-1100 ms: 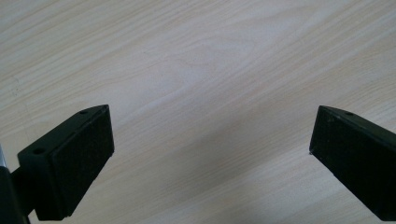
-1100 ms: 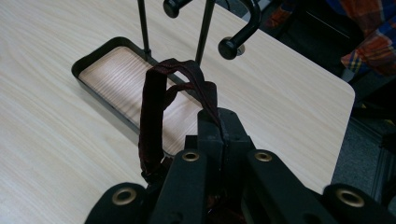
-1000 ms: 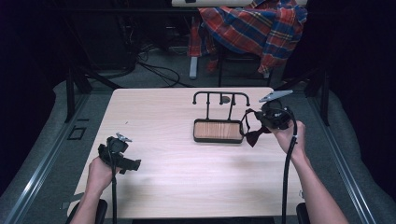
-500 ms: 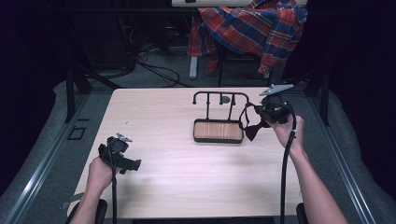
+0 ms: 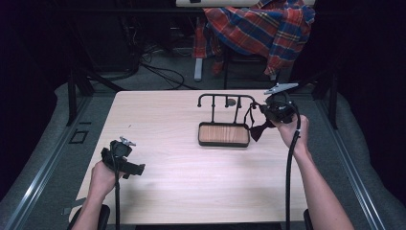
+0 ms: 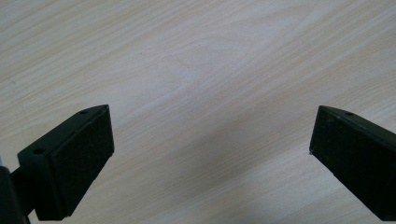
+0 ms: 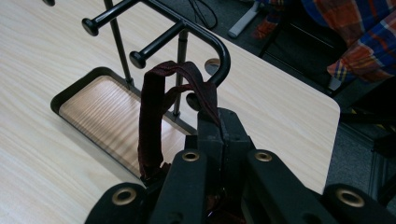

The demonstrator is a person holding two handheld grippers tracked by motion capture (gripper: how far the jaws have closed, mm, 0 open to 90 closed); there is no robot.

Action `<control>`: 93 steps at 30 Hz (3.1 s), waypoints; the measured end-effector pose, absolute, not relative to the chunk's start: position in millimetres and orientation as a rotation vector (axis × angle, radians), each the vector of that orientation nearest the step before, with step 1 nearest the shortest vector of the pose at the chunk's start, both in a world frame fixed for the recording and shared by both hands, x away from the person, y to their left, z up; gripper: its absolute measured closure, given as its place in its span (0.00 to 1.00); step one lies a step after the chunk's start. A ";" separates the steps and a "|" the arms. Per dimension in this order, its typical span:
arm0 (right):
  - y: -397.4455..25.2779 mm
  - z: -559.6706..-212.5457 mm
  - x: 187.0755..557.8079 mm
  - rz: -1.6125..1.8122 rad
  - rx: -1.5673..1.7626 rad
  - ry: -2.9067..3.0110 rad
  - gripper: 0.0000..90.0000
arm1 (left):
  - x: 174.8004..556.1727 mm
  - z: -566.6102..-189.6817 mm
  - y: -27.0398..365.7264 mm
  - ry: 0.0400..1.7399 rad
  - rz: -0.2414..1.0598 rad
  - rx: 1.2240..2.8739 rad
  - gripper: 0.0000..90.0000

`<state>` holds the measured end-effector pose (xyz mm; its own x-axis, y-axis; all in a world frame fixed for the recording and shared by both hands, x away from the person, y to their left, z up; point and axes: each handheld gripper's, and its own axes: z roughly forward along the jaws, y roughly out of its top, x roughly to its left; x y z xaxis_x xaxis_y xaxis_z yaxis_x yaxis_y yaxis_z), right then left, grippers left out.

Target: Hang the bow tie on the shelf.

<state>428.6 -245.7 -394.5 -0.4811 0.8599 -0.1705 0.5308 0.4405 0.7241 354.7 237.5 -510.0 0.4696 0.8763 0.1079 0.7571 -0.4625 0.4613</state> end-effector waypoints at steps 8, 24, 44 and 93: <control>-244.9 -399.1 439.8 0.808 1.202 2.148 0.99 | 354.9 -510.4 236.9 1.374 0.475 2.371 0.00; -245.8 -411.8 455.6 0.782 1.263 2.143 0.99 | 355.1 -510.6 236.6 1.371 0.473 2.377 0.00; -249.1 -432.2 465.4 0.809 1.316 2.195 0.99 | 355.2 -511.4 235.1 1.369 0.465 2.383 0.00; -256.2 -428.6 456.5 0.908 1.297 2.305 0.47 | 355.4 -511.6 234.9 1.356 0.463 2.397 0.00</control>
